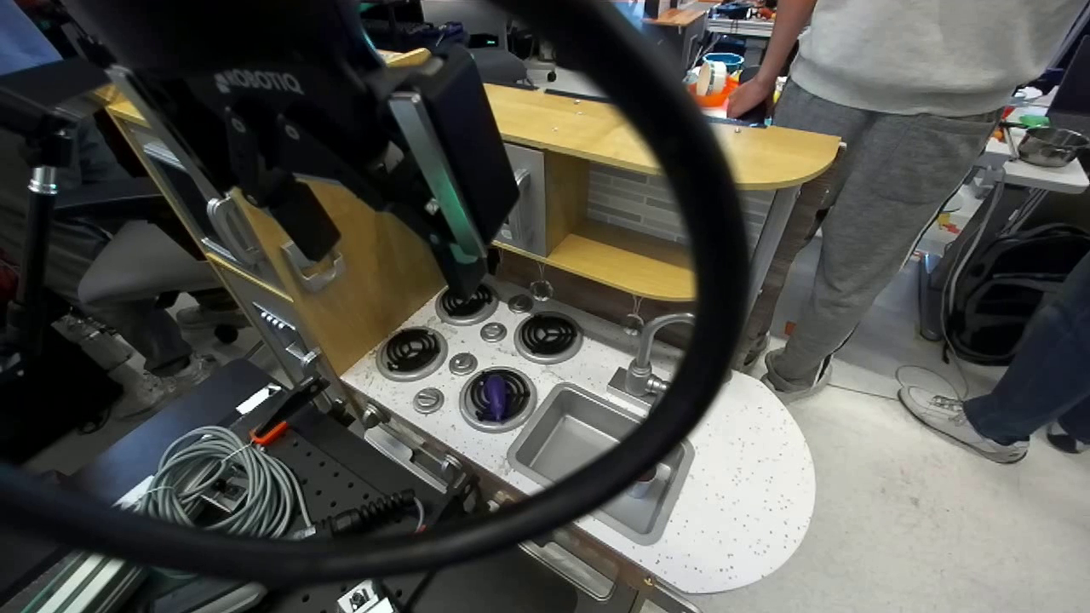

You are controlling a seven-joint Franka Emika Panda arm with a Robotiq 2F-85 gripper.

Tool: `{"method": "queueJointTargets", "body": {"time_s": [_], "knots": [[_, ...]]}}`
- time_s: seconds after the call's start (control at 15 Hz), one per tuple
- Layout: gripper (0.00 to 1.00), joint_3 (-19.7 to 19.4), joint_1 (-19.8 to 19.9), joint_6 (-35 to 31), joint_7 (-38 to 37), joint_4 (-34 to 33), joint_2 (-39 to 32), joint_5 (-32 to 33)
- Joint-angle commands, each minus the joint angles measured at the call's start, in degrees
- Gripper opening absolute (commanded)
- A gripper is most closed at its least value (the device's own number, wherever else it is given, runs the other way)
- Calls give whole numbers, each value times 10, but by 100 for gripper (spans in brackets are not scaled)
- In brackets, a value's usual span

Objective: Pick the eggplant on the stove and put it on the counter

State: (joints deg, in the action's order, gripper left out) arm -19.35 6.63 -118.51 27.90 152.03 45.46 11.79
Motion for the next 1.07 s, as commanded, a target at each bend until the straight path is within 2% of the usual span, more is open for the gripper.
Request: {"method": "queueJointTargets", "body": {"time_s": [0.0, 0.4, 0.73, 1.0], "knots": [[100, 2, 2, 0, 0, -1, -4, -5], [100, -2, -2, -49, -6, 12, -32, -7], [100, 0, -15, -168, 2, 43, -74, -11], [100, 8, -35, -246, 10, 61, -138, -12]]}}
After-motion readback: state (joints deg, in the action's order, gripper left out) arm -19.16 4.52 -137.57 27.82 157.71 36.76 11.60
